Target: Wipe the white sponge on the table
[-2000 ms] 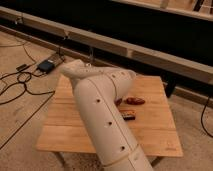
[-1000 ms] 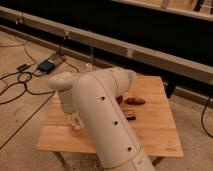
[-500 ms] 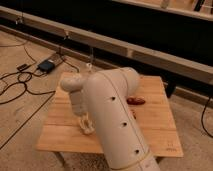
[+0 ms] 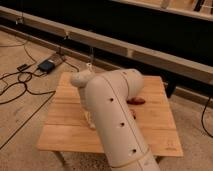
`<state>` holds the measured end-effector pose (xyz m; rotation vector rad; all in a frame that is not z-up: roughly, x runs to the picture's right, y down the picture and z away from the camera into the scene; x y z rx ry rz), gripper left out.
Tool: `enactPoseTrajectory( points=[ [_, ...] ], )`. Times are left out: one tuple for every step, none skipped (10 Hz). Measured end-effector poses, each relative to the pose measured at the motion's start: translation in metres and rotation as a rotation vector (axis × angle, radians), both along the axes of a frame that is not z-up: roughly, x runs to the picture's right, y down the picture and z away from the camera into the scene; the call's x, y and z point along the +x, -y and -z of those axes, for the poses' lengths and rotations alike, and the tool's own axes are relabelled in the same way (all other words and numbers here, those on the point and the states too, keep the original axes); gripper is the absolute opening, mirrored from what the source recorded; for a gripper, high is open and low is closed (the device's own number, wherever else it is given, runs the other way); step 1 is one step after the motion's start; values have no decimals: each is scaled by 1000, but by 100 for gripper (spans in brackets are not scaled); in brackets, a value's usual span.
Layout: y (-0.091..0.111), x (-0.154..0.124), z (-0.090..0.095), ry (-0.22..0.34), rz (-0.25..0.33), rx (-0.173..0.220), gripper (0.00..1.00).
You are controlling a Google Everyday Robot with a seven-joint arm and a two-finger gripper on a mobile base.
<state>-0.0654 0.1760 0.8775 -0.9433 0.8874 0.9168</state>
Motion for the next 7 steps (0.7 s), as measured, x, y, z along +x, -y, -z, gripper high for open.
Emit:
enactPoseTrajectory(
  points=[
    [6, -3, -2, 6, -5, 14, 4],
    [15, -11, -3, 22, -11, 37, 4],
    [19, -16, -3, 34, -13, 48, 4],
    [20, -21, -2, 46, -17, 54, 4],
    [20, -27, -1, 59, -27, 57, 4],
    [19, -27, 0, 59, -28, 53, 5],
    [19, -27, 1, 59, -27, 52, 10]
  ],
)
